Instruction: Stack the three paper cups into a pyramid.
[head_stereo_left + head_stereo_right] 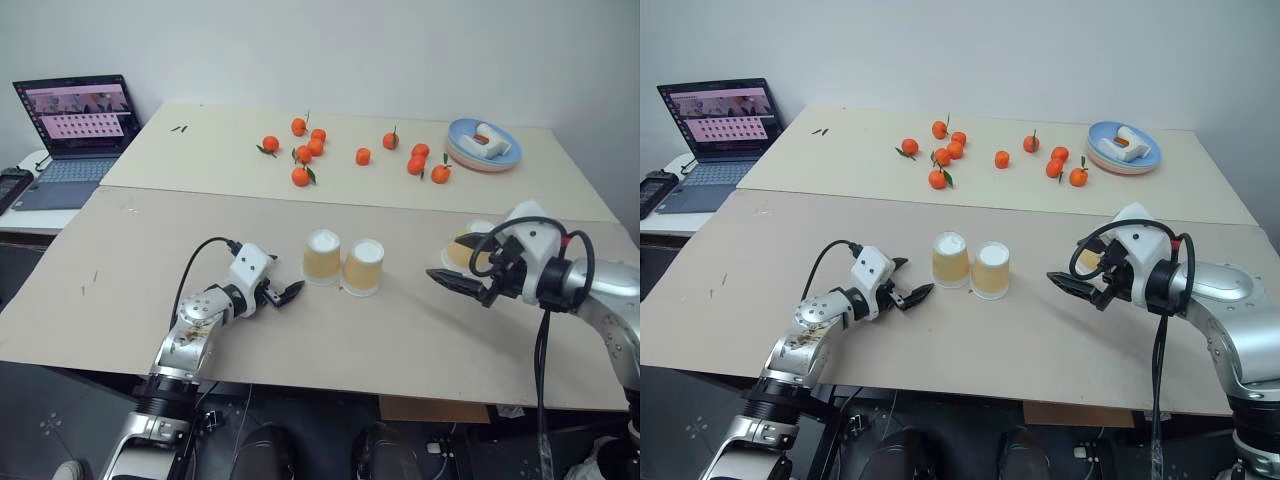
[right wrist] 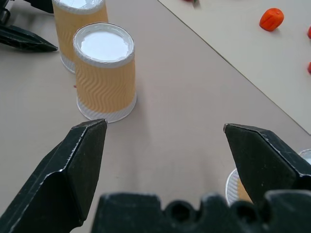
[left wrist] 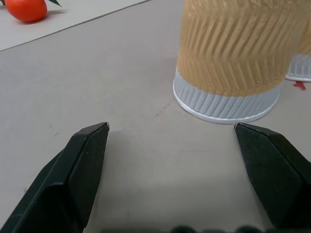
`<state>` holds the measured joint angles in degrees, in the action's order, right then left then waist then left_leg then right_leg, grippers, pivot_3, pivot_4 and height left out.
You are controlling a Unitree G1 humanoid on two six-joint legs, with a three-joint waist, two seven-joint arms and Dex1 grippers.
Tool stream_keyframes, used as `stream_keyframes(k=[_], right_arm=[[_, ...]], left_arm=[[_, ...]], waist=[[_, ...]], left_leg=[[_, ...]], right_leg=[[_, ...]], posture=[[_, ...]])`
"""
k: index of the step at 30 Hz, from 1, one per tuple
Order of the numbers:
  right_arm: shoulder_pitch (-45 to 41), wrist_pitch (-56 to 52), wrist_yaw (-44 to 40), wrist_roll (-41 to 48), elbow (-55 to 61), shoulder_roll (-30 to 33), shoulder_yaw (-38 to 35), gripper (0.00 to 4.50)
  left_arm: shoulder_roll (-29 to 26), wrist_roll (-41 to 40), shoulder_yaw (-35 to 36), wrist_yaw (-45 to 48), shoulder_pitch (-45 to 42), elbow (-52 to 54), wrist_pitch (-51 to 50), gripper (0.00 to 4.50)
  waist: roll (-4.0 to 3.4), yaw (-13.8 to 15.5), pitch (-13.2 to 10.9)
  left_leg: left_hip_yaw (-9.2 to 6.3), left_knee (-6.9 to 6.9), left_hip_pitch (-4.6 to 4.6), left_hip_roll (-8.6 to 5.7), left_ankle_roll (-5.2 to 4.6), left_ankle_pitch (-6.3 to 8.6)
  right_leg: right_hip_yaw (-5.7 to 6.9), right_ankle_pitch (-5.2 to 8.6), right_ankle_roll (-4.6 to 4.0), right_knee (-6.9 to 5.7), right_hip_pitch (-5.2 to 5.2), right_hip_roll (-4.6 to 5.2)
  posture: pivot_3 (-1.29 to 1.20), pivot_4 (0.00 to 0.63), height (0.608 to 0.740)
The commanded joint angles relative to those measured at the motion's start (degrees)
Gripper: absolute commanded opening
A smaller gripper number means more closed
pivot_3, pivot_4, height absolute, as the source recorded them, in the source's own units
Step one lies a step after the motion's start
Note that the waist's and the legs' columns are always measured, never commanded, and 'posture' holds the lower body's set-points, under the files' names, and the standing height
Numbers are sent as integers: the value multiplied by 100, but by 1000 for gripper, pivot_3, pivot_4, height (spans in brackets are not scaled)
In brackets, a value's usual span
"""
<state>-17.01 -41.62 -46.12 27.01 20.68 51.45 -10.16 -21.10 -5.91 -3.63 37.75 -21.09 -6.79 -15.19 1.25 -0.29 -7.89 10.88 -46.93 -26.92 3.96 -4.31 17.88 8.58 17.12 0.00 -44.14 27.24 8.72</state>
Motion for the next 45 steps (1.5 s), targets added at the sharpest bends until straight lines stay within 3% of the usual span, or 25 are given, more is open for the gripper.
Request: stream_keyframes(k=[1, 9, 18, 29, 36, 45], right_arm=[[-150, 244, -7, -139, -96, 116, -125, 4500], [49, 643, -43, -690, -1369, 249, -121, 4500], [-98, 816, 402, -1004, -2474, -267, 15, 4500], [-1502, 1563, 1154, -1296, -4046, -1267, -46, 4500], [-1873, 1744, 1174, -1308, -4332, -1400, -27, 4500], [-1989, 1846, 1212, -1289, -4615, -1453, -113, 4500]], left_arm=[[-435, -231, 229, 412, 138, 194, -42, 4396], [-1585, -986, 755, 1391, 264, 641, -474, 4396], [-1569, -1167, 752, 1251, 292, 1154, -778, 4396], [-1621, -1410, 734, 1356, 494, 1550, -1049, 4396], [-2183, -2249, 1010, 2092, 479, 2375, -1574, 4396], [-2697, -2810, 1155, 2346, -230, 2537, -1982, 4396]], waist=[[0, -9, 0], [-5, 15, -3], [-7, -3, -5], [-16, -89, -10], [-20, -57, -12], [-26, -73, -16]], left_leg=[[0, 0, 0, 0, 0, 0], [-1, 3, -7, -2, 1, 0], [1, 3, -15, -7, -2, 2], [10, 4, -24, -5, 3, -2], [14, 1, -38, -7, 3, -2], [16, 2, -38, -9, 4, -2]], right_leg=[[0, 1, -1, 0, 0, 0], [7, 4, -1, 0, 8, 11], [13, 6, 4, -2, 9, 42], [0, 9, 4, -13, 32, 3], [0, 9, 4, -13, 44, 3], [-6, 9, 5, -14, 47, 0]], posture=[[0, 150, 669], [0, 150, 669], [0, 150, 669], [0, 150, 669], [0, 150, 669], [0, 150, 669]])
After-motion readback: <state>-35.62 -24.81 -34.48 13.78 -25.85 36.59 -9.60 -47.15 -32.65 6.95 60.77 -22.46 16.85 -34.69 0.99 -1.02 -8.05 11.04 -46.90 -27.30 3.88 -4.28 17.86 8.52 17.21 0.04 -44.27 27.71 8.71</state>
